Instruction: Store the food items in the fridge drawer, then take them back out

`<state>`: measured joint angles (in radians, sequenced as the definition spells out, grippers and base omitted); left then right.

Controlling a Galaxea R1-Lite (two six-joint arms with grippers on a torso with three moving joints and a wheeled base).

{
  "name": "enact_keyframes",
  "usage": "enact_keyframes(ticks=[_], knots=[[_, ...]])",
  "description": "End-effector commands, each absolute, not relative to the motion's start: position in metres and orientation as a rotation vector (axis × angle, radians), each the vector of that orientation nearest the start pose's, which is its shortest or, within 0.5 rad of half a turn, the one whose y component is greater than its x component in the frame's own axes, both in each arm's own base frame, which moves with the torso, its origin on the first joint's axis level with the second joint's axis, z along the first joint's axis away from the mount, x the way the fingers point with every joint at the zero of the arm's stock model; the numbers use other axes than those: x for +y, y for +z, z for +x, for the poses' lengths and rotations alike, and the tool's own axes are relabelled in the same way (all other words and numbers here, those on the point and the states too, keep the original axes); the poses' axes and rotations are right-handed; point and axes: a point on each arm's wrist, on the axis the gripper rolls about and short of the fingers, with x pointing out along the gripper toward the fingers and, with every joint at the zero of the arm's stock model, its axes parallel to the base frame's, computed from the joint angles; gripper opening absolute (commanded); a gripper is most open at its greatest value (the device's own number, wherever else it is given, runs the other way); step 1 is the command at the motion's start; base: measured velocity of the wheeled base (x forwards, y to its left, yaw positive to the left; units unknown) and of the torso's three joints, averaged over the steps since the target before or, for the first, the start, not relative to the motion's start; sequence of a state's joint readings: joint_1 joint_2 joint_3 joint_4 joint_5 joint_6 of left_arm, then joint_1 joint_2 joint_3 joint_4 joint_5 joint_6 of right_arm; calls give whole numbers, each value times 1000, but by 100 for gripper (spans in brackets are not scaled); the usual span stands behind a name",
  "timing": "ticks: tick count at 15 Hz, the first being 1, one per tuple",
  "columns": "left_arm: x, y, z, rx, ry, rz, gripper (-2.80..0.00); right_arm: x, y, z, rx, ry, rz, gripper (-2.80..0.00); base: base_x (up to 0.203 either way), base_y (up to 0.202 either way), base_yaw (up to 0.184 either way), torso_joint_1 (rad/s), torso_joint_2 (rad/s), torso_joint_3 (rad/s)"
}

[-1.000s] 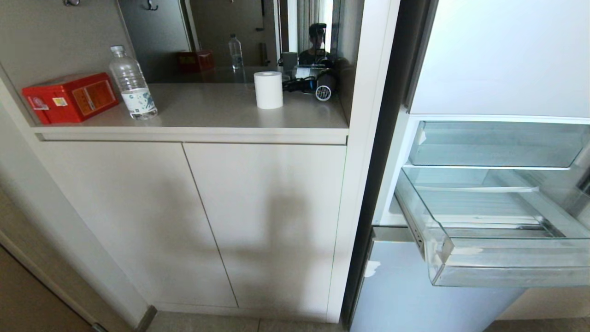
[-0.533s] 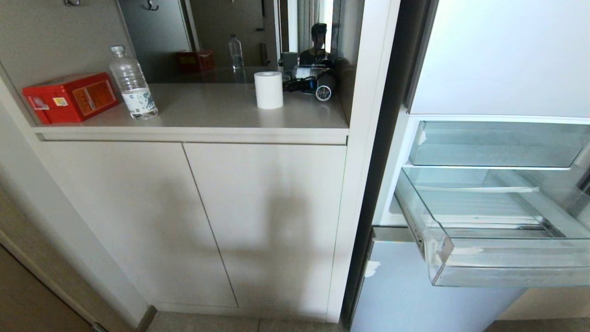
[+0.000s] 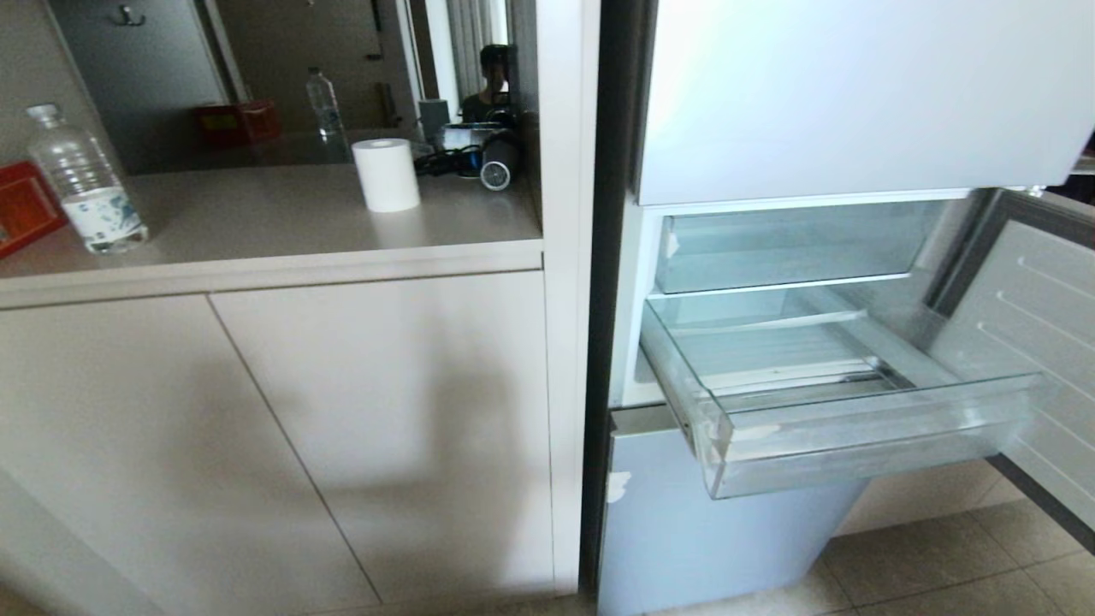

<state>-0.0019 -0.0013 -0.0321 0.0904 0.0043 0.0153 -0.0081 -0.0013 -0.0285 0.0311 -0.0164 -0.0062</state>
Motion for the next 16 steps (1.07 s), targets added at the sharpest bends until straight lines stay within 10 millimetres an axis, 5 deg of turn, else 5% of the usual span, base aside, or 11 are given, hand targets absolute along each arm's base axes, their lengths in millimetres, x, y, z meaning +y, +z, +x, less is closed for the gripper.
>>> enact_keyframes(ticks=[1,11,16], knots=[[0,75,-26,59,3,16,-280,0,76,-23,6,-15,-6,-280,3,9,-171,4,13,2],[0,75,-26,58,3,16,-280,0,76,-24,7,-16,-16,-280,-1,6,-146,1,2,1],[0,75,-25,59,3,16,-280,-1,133,-14,122,-63,9,-280,0,0,0,0,0,0]])
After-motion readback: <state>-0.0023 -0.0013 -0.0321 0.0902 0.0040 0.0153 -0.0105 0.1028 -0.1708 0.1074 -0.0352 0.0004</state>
